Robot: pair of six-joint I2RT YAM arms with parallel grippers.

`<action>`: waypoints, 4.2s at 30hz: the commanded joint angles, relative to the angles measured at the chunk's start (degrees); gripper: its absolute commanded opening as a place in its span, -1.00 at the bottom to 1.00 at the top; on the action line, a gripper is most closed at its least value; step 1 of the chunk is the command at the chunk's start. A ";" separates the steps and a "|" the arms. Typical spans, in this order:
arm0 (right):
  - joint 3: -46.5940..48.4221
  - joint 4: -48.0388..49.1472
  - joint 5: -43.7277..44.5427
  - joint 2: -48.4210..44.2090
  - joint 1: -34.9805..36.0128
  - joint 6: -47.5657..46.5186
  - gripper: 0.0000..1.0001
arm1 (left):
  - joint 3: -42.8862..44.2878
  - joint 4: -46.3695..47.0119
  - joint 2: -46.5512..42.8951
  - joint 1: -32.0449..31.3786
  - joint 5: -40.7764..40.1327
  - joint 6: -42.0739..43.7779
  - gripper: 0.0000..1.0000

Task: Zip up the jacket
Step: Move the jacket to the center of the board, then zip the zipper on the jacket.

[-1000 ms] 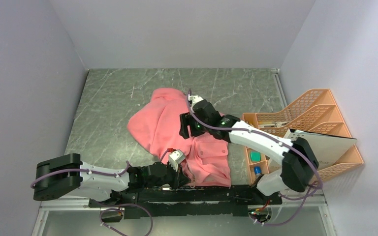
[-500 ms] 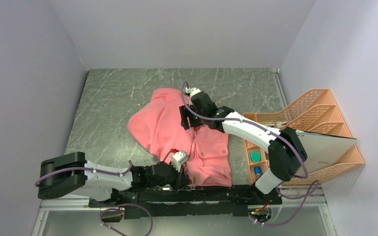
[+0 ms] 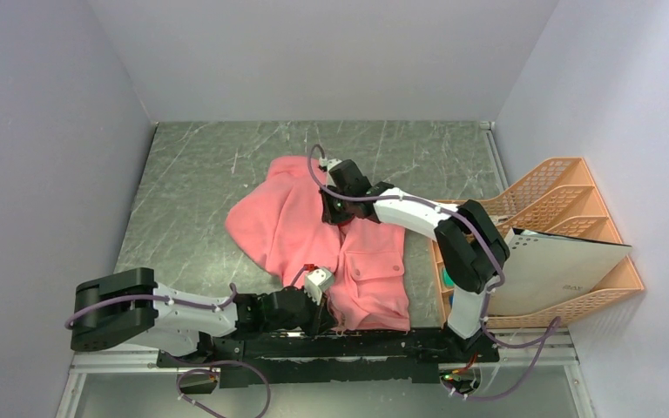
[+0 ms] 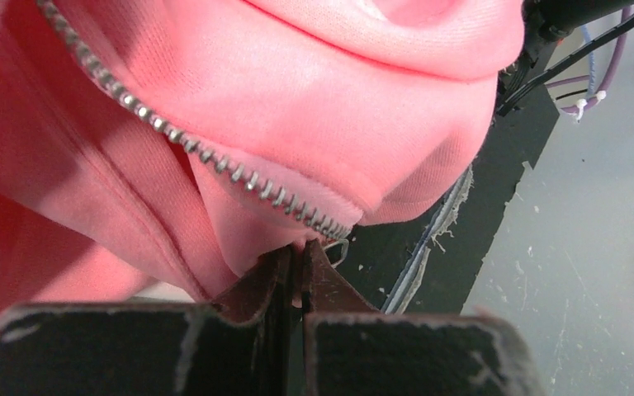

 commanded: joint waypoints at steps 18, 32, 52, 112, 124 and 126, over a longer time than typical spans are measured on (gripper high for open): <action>23.60 15.01 10.23 13.24 -9.76 3.98 -1.00 | 14.60 -12.03 12.32 16.83 11.94 15.66 -0.90; 29.53 15.51 15.93 14.63 -17.40 7.93 -1.00 | 16.60 -16.87 13.64 18.40 14.40 18.14 -0.90; 25.82 15.33 3.61 1.73 -19.34 7.19 0.07 | 17.28 -17.48 13.88 18.44 14.76 19.30 -0.91; 11.82 9.98 11.00 -3.97 -15.76 6.50 -1.00 | 10.05 -21.61 7.59 12.13 13.00 17.46 -0.90; 0.79 12.10 2.96 -17.33 -15.82 8.23 -0.22 | 8.57 -17.16 7.00 12.26 10.42 13.17 -0.90; -2.09 11.25 3.45 -22.22 -15.78 8.80 -0.15 | 7.97 -15.38 6.84 12.51 10.78 12.03 -0.90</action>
